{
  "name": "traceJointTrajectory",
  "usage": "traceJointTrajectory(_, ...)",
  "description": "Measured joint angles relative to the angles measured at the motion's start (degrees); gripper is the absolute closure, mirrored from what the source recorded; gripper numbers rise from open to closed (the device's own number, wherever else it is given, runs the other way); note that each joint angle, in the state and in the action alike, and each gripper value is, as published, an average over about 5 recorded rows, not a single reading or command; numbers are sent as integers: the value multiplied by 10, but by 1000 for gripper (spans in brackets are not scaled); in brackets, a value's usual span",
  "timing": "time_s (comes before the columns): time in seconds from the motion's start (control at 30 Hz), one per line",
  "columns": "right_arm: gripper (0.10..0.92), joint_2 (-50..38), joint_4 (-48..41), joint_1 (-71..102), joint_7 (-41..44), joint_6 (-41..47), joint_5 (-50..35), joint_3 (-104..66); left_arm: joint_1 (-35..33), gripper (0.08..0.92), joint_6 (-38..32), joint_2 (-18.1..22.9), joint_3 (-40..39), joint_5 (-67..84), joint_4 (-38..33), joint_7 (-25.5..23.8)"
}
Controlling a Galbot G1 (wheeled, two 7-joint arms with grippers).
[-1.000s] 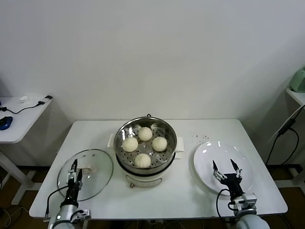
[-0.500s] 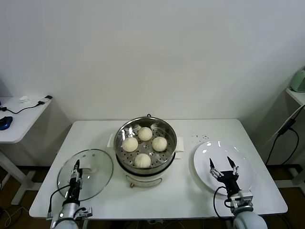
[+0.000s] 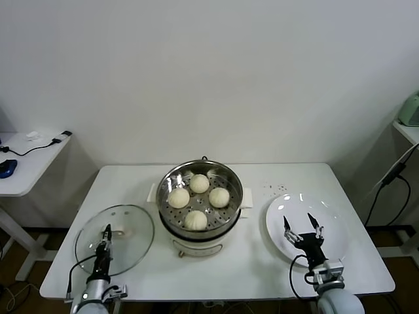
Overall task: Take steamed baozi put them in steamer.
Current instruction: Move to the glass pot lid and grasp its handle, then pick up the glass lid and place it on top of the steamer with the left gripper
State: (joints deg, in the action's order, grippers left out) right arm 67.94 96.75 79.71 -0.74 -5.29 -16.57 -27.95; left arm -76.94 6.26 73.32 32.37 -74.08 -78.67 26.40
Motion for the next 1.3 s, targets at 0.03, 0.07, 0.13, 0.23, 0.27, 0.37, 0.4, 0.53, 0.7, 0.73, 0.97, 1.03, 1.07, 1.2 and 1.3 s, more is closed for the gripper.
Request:
traceJointTrajectory(0.03, 202, 0, 1, 0, 0, 1, 0, -1, -2, 787, 0, -2, 1, 3, -6, -2)
traceJointTrajectory(0.07, 202, -1, 3, 0, 0, 2, 0, -1, -5, 813, 0, -4, 2, 6, -13, -5)
traceJointTrajectory(0.13, 203, -3, 7, 1, -1, 4, 0, -2, -11, 852, 2, -9, 5, 15, -30, -12)
traceJointTrajectory(0.23, 203, -5, 13, 3, -3, 7, 0, -2, -22, 868, 9, -20, 10, 33, -66, -27)
traceJointTrajectory(0.27, 203, -6, 16, 4, -3, 9, 1, -2, -26, 868, 12, -24, 13, 41, -79, -33)
traceJointTrajectory(0.37, 202, -8, 23, 5, -7, 15, 3, -1, -38, 868, 27, -39, 22, 65, -122, -56)
traceJointTrajectory(0.4, 203, -8, 26, 6, -8, 17, 5, 0, -41, 868, 33, -44, 25, 73, -136, -65)
traceJointTrajectory(0.53, 203, -8, 36, 8, -11, 25, 13, 2, -47, 868, 61, -69, 33, 110, -193, -104)
traceJointTrajectory(0.7, 203, -3, 44, 15, -11, 27, 23, 5, -44, 868, 102, -94, 32, 145, -266, -160)
traceJointTrajectory(0.73, 203, -2, 45, 16, -11, 27, 24, 5, -42, 868, 110, -96, 30, 149, -280, -171)
traceJointTrajectory(0.97, 203, 4, 45, 24, -6, 17, 28, 4, -21, 868, 168, -98, -13, 142, -362, -233)
traceJointTrajectory(1.03, 203, 6, 42, 25, -3, 11, 28, 6, -12, 868, 186, -94, -35, 129, -379, -249)
traceJointTrajectory(1.07, 203, 7, 41, 25, -2, 8, 29, 6, -7, 868, 195, -91, -48, 120, -386, -257)
traceJointTrajectory(1.2, 203, 11, 36, 28, 1, -5, 32, 9, 15, 868, 232, -76, -105, 82, -402, -288)
traceJointTrajectory(1.3, 202, 13, 32, 28, 1, -15, 32, 9, 34, 868, 258, -58, -151, 49, -405, -313)
